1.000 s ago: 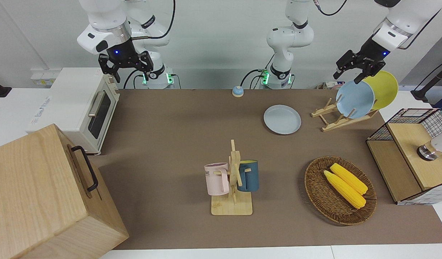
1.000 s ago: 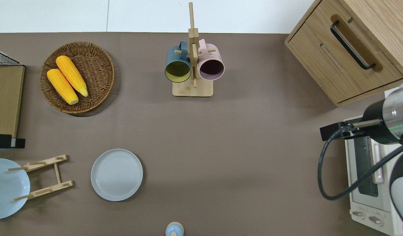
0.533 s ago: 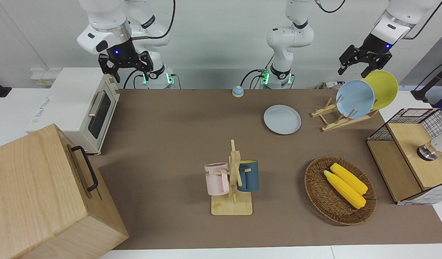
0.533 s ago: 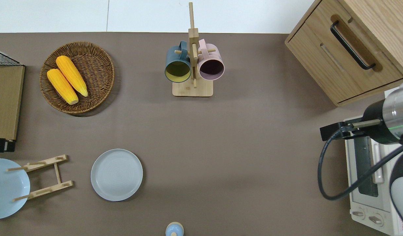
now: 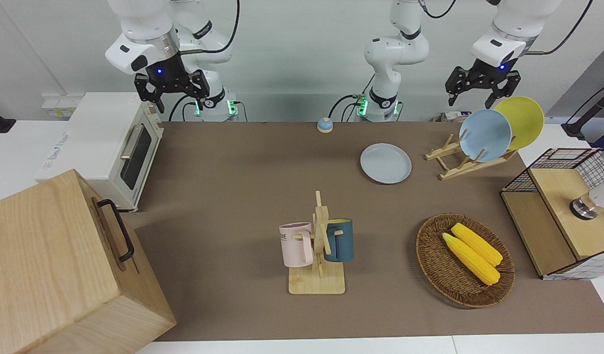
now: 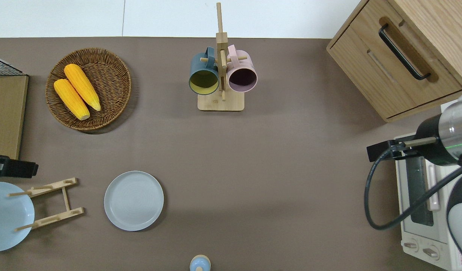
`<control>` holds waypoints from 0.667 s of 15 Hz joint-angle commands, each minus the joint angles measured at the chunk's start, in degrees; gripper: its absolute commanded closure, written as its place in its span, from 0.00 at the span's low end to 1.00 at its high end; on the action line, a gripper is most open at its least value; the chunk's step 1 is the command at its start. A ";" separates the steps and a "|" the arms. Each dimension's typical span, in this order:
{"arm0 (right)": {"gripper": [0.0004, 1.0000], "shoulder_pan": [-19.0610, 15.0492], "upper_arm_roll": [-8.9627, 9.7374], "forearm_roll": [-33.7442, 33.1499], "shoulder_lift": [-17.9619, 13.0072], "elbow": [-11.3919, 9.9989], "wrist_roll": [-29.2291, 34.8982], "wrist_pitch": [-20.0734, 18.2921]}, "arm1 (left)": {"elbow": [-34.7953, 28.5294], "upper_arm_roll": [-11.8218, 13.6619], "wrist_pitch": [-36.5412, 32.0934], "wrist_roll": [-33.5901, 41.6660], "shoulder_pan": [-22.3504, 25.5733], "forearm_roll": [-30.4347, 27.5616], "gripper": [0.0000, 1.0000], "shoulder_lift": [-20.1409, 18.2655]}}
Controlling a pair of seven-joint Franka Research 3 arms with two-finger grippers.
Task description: Pick gray plate from low plate rack and place it on table with left arm
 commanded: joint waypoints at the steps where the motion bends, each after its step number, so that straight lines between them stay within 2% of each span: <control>1: 0.01 -0.56 0.33 0.59 -0.14 0.35 0.01 -0.82 | -1.04 1.16 2.83 3.51 0.34 -2.33 0.01 0.36; 10: 0.01 -0.56 0.33 0.59 -0.14 0.35 0.01 -0.82 | -1.57 1.17 3.81 0.70 0.35 -2.33 0.00 0.18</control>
